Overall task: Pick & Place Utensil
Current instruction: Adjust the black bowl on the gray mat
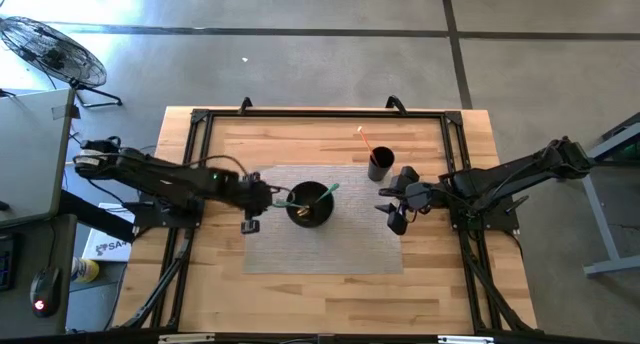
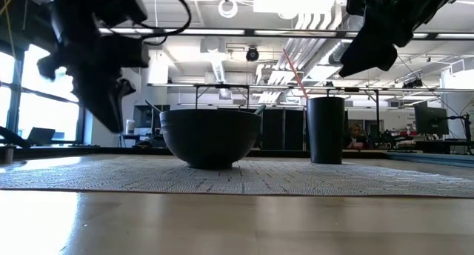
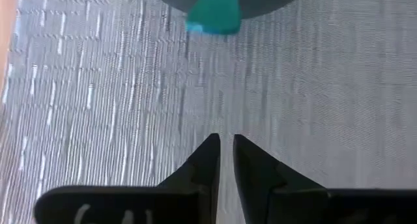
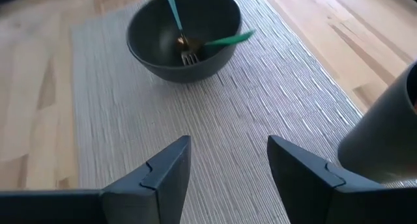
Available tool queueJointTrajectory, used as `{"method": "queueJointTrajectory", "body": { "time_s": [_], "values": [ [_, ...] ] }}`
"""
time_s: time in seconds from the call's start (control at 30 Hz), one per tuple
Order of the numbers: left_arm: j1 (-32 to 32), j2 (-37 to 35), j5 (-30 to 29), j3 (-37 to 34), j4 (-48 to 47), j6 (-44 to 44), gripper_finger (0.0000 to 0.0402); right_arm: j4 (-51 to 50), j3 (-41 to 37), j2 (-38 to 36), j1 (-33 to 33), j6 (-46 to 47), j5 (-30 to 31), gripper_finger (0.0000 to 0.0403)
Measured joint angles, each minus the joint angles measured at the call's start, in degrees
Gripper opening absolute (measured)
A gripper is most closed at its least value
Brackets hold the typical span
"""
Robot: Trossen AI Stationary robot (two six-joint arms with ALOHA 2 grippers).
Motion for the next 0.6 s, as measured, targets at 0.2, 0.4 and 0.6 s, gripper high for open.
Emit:
{"method": "queueJointTrajectory", "body": {
  "time_s": [0.2, 0.4, 0.6],
  "values": [
    [-3.92, 0.52, -4.82, -10.32, 23.06, 1.27, 0.0040, 5.36, 0.00, -0.01, -0.11, -3.46, -0.11, 0.0197],
    [-4.04, 0.57, -5.40, -15.86, 38.98, 1.06, 0.0040, 9.55, 0.00, -0.01, -0.11, -8.78, -0.26, 0.0197],
    [-4.07, 1.77, -5.37, -17.71, 48.45, 3.50, 0.0040, 9.88, 0.00, -0.01, -0.11, -9.67, -0.24, 0.0197]
  ]
}}
